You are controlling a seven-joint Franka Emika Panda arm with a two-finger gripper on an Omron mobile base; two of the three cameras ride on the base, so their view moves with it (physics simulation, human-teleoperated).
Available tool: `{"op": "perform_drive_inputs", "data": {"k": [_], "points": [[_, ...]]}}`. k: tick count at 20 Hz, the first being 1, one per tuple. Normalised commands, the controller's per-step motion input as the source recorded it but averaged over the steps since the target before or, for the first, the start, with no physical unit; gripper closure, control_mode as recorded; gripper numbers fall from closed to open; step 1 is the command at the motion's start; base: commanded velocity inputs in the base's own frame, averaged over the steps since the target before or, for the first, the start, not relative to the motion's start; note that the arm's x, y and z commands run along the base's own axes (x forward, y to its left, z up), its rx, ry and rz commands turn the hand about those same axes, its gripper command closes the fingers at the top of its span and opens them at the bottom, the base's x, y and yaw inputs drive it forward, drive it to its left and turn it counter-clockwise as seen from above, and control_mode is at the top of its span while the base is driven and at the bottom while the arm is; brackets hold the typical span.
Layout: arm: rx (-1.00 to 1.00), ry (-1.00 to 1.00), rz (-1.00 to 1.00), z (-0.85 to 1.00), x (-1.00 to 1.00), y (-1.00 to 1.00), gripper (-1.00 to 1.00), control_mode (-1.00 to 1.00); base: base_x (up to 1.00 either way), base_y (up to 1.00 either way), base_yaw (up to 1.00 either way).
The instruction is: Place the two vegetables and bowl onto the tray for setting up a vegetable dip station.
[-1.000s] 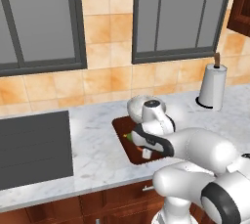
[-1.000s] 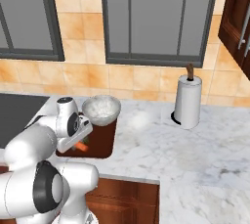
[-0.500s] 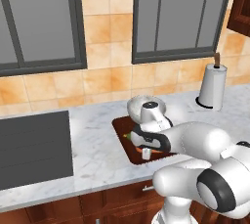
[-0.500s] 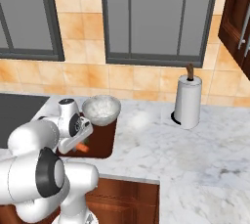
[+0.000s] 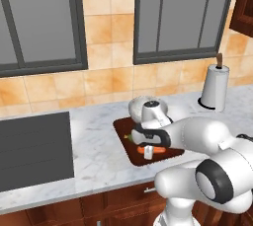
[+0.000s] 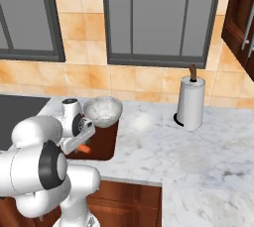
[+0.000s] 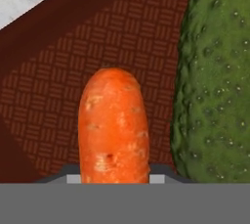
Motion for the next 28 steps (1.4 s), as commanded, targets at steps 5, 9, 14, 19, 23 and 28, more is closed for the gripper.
{"op": "perform_drive_inputs", "data": {"k": [5, 9, 14, 19, 23, 28], "points": [[0.00, 0.00, 0.01, 0.00, 0.00, 0.00, -1.00, -1.00, 0.00, 0.00, 0.00], [0.00, 0.00, 0.00, 0.00, 0.00, 0.00, -1.00, -1.00, 0.00, 0.00, 0.00], [0.00, 0.00, 0.00, 0.00, -0.07, 0.00, -1.00, -1.00, 0.00, 0.00, 0.00], [0.00, 0.00, 0.00, 0.06, -0.16, 0.00, -1.00, -1.00, 0.00, 0.00, 0.00], [0.00, 0.00, 0.00, 0.21, -0.10, -0.05, -1.00, -1.00, 0.00, 0.00, 0.00], [0.00, 0.00, 0.00, 0.29, 0.00, -0.01, -1.00, -1.00, 0.00, 0.00, 0.00]]}}
